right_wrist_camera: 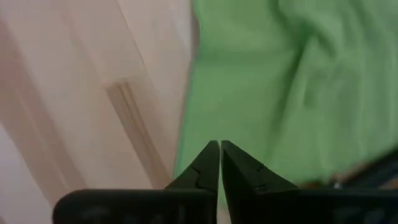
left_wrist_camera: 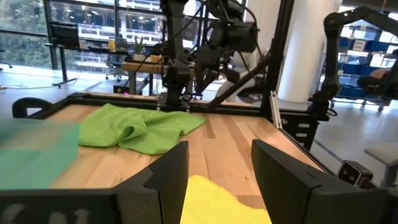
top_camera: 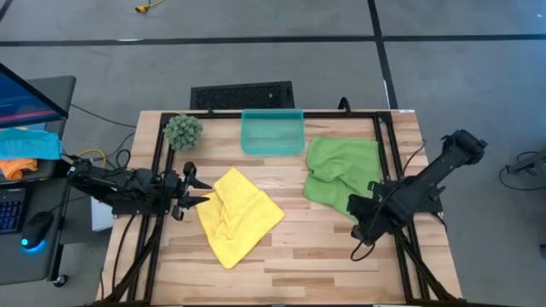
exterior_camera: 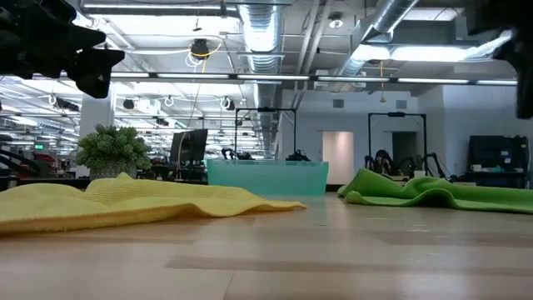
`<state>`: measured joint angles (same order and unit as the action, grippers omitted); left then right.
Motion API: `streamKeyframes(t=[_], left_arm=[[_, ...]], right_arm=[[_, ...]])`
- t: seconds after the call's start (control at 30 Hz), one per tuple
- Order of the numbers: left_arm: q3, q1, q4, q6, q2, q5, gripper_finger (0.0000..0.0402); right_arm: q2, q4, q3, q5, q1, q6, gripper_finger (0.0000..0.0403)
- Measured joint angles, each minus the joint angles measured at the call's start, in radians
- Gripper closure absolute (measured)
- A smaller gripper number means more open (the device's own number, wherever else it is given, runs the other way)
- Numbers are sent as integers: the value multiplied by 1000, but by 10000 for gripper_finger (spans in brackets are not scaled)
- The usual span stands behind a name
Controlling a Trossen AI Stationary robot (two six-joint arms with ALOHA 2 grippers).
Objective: Roll microfiber towels into tight, uniform cylinder then place into a basket
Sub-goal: Fold the green microfiber cloth
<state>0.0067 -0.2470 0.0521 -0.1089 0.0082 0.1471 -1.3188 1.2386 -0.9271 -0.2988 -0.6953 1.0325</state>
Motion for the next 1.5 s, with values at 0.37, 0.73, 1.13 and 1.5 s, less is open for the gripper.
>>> streamKeyframes(t=[0.37,0.73,1.13,1.5], left_arm=[[0,0,0,0,0,1,235],[0,0,1,157,0,5,235],[0,0,1,121,0,5,235],[0,0,0,36,0,-2,235]], right_arm=[[-100,-13,7,112,40,7,307],[-187,57,16,112,136,-142,276],[-86,224,16,118,273,-142,275],[99,19,16,83,234,12,275]])
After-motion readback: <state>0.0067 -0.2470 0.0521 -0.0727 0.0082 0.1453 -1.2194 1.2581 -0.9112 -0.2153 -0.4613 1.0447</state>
